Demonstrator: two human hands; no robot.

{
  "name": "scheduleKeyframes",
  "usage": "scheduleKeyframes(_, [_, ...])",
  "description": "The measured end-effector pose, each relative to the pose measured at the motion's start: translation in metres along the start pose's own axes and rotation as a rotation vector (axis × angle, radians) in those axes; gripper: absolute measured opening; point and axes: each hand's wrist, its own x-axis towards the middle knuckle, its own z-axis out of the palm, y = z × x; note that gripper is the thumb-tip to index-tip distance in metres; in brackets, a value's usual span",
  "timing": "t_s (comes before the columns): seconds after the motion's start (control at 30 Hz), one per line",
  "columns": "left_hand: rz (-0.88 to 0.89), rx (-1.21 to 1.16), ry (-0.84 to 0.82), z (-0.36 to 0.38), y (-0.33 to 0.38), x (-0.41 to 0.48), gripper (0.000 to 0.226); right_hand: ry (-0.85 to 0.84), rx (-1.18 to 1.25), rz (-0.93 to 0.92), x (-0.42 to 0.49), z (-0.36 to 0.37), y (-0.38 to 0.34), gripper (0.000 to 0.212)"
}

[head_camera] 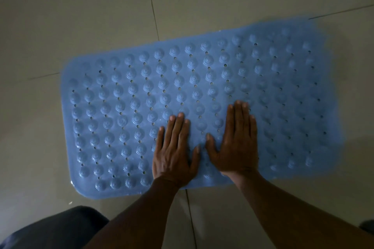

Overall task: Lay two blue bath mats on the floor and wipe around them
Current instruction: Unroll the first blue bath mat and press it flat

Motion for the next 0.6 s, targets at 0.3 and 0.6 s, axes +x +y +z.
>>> scheduleKeyframes(0.3, [0.036,-0.043,0.094,0.0038,-0.0024,-0.0010,0.056,0.000,0.000,0.052,0.0046,0.0001,-0.0012,0.089])
scheduleKeyframes(0.6, [0.021,-0.028,0.114,0.0068,-0.0028,-0.0023,0.054,-0.001,0.000,0.042,0.0028,0.0030,-0.0011,0.090])
